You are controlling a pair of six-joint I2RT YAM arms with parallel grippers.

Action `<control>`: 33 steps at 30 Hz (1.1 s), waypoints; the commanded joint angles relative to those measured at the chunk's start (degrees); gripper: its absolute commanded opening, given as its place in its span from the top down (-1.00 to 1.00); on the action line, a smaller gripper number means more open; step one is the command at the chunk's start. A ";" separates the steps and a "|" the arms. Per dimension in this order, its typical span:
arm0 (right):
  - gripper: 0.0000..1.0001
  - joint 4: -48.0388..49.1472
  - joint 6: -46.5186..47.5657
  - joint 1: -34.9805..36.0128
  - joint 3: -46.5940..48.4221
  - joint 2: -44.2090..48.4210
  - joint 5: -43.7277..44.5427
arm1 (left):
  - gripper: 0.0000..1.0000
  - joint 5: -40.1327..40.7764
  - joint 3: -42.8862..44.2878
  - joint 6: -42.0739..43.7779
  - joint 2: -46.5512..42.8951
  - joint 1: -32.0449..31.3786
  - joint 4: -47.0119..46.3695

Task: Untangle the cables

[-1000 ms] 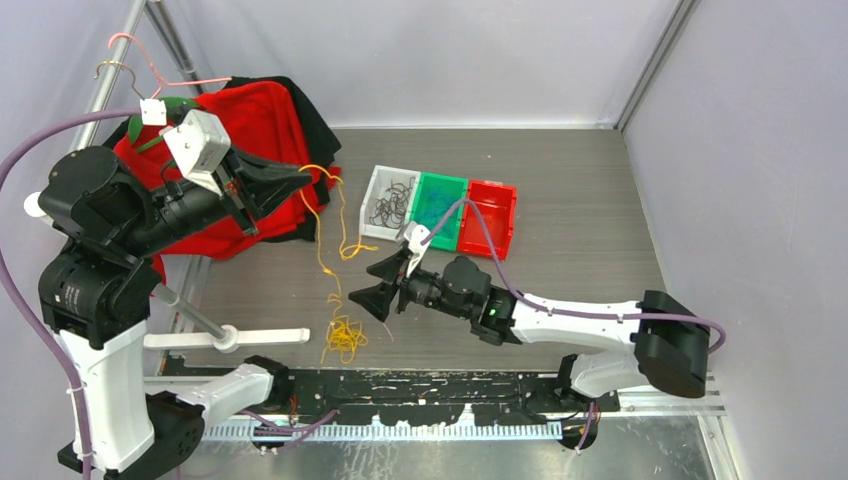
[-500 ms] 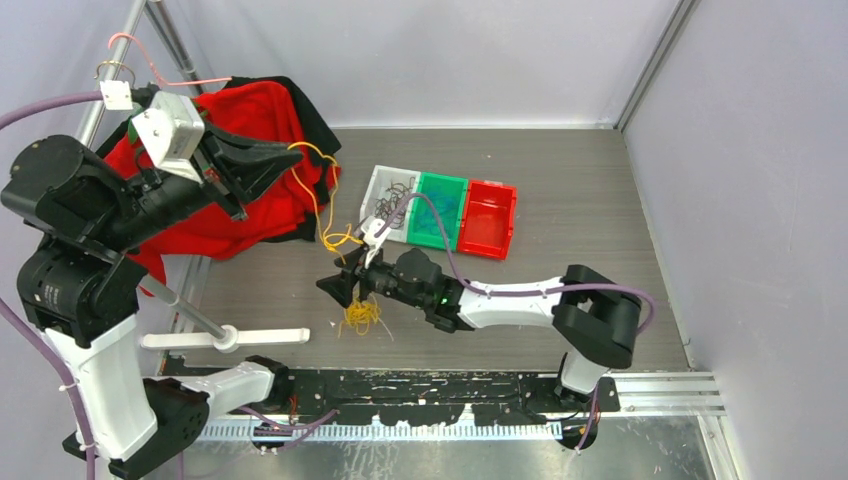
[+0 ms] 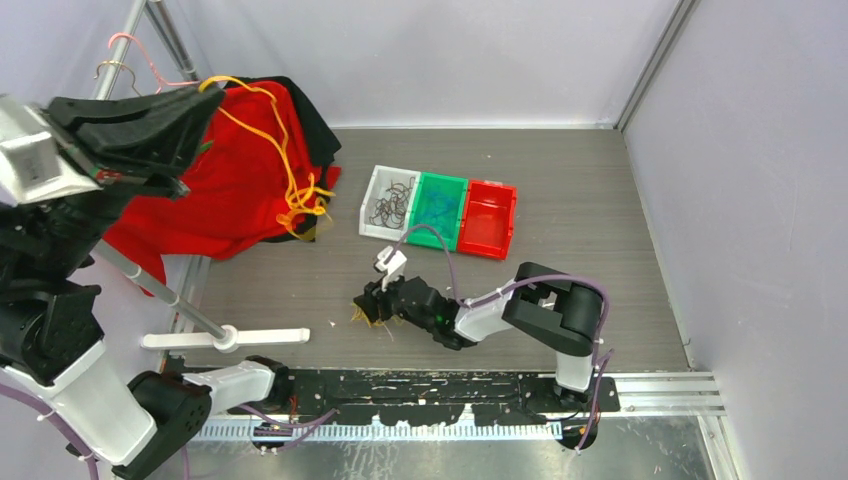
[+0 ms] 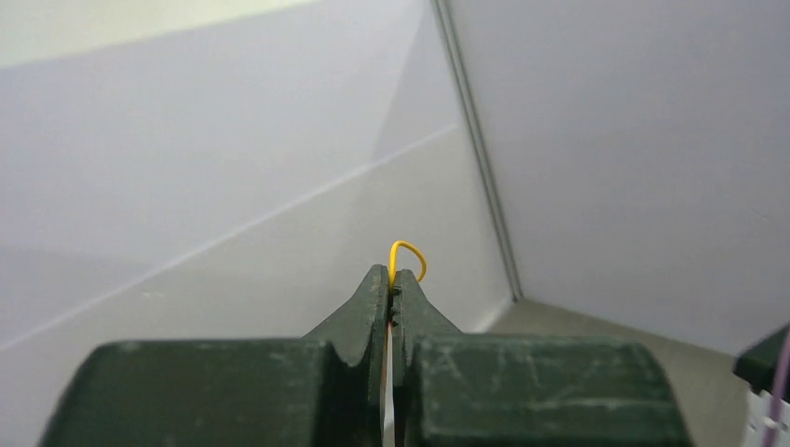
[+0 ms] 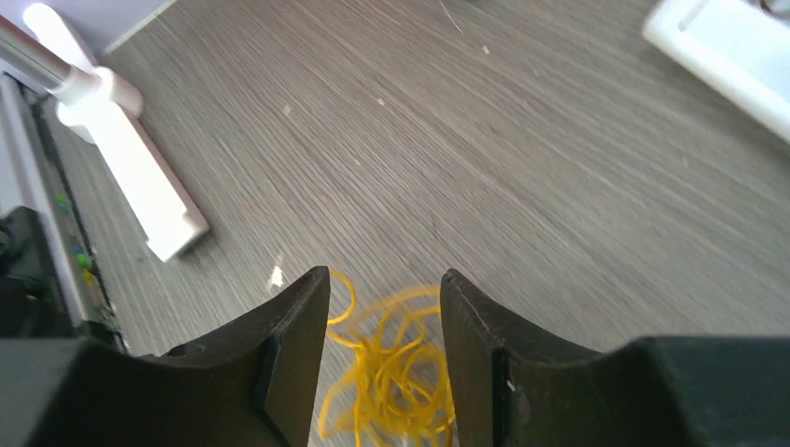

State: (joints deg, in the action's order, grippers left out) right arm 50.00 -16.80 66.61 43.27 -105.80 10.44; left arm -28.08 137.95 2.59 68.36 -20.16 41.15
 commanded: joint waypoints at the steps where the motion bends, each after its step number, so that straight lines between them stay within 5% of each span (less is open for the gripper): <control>1: -0.06 9.63 -2.25 -0.25 -5.18 0.85 4.65 | 1.00 7.00 1.19 3.82 -0.54 0.19 -13.19; 6: -0.22 14.67 -4.95 -0.25 -11.09 1.26 6.18 | 1.00 12.39 1.28 6.49 -0.45 0.21 -18.99; 9: -0.39 15.67 -5.44 -0.25 -12.70 4.92 5.82 | 1.00 8.98 0.50 5.33 -0.72 0.21 -15.86; 21: -0.92 -12.33 4.63 -0.25 2.97 32.21 -4.01 | 1.00 0.09 -25.48 -1.63 -10.54 0.20 -11.84; 33: -0.82 -17.72 11.56 -0.22 13.79 32.56 -7.43 | 1.00 -5.89 -30.64 -7.66 -10.57 0.21 -8.27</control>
State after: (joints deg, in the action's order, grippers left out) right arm 34.68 -8.82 66.50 52.21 -71.40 4.03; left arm -30.37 107.72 -1.80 58.37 -20.16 33.32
